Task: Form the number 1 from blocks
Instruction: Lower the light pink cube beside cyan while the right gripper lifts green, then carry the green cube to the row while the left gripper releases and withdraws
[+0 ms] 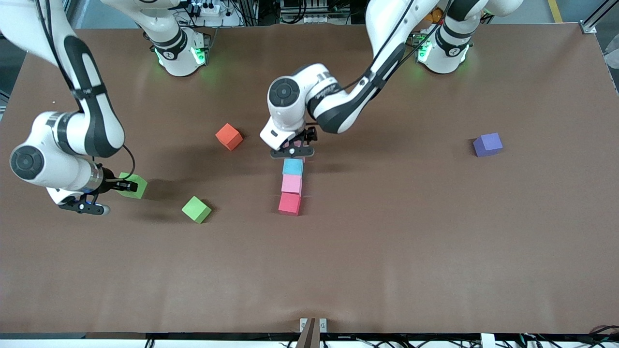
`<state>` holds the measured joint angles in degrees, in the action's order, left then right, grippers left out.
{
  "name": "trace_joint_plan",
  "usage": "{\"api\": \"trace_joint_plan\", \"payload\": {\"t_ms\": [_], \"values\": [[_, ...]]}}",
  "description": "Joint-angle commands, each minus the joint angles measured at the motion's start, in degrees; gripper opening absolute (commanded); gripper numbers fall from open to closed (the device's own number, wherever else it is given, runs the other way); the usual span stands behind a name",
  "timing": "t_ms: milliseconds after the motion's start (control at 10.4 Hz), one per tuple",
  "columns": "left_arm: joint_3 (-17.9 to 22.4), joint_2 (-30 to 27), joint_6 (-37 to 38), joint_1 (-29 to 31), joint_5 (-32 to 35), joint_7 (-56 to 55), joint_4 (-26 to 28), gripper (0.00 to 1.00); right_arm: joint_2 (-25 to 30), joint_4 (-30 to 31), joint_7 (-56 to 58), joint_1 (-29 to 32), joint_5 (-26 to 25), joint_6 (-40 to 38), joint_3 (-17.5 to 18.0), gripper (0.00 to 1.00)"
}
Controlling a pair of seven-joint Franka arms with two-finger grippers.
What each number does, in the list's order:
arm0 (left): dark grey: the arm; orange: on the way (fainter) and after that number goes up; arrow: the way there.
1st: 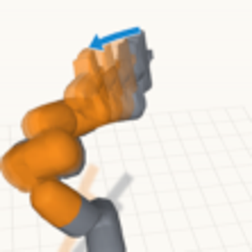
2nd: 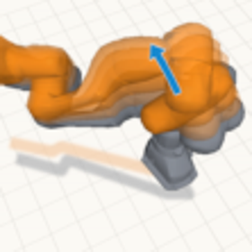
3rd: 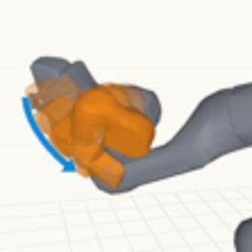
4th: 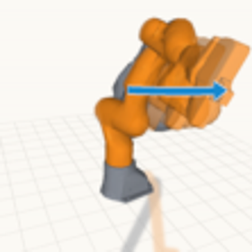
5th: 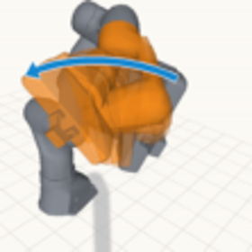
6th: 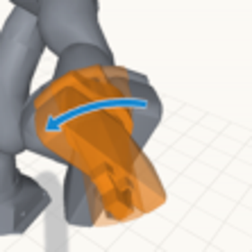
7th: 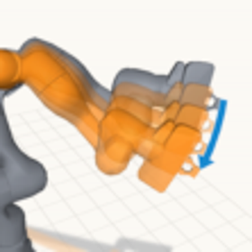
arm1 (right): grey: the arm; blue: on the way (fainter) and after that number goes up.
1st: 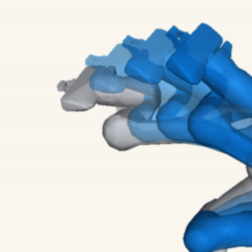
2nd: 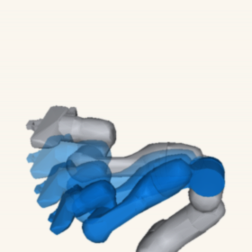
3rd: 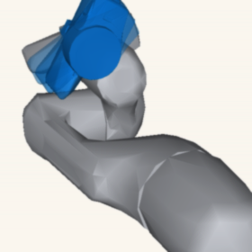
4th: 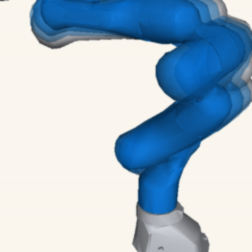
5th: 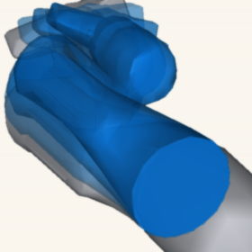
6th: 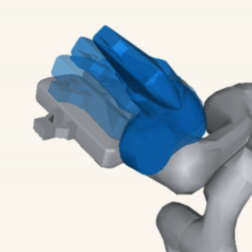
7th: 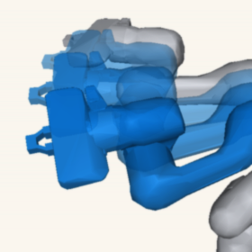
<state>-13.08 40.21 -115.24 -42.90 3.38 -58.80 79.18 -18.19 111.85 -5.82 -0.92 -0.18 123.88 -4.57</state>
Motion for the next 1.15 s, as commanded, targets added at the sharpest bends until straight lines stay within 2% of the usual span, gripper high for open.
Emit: {"api": "trace_joint_plan", "payload": {"t_ms": [0, 288, 481, 673, 865, 1058], "values": [[0.25, -6.52, 5.09, 5.51, 1.37, -0.53, 1.24, 1.0, 3.85, 1.09, -3.48, -7.3, 4.12, -0.92, -1.23, 0.59], [0.16, -13.3, 8.8, 17.37, 1.28, 5.17, 1.24, 1.0, 4.48, 1.09, -12.17, -16.8, 7.9, -0.4, -1.24, 0.59], [0.16, -16.12, 8.8, 25.98, 1.28, 9.82, 1.15, 1.0, 4.21, 1.35, -14.74, -21.9, 11.59, -0.22, -1.24, 0.59], [-0.28, -18.06, 10.11, 33.99, 1.11, 15.18, 1.15, 1.0, 4.74, 1.97, -17.28, -25.69, 12.83, -0.22, -1.15, 0.59], [-0.37, -19.89, 15.01, 36.91, 0.49, 19.68, 2.46, 1.0, 6.93, 5.12, -22.19, -30.34, 12.92, -0.22, -0.62, 0.59], [-0.46, -26.12, 16.27, 38.84, 0.4, 19.78, 10.33, 1.0, 8.16, 7.59, -27.73, -35.44, 12.92, -0.22, 1.65, 0.59]]}}
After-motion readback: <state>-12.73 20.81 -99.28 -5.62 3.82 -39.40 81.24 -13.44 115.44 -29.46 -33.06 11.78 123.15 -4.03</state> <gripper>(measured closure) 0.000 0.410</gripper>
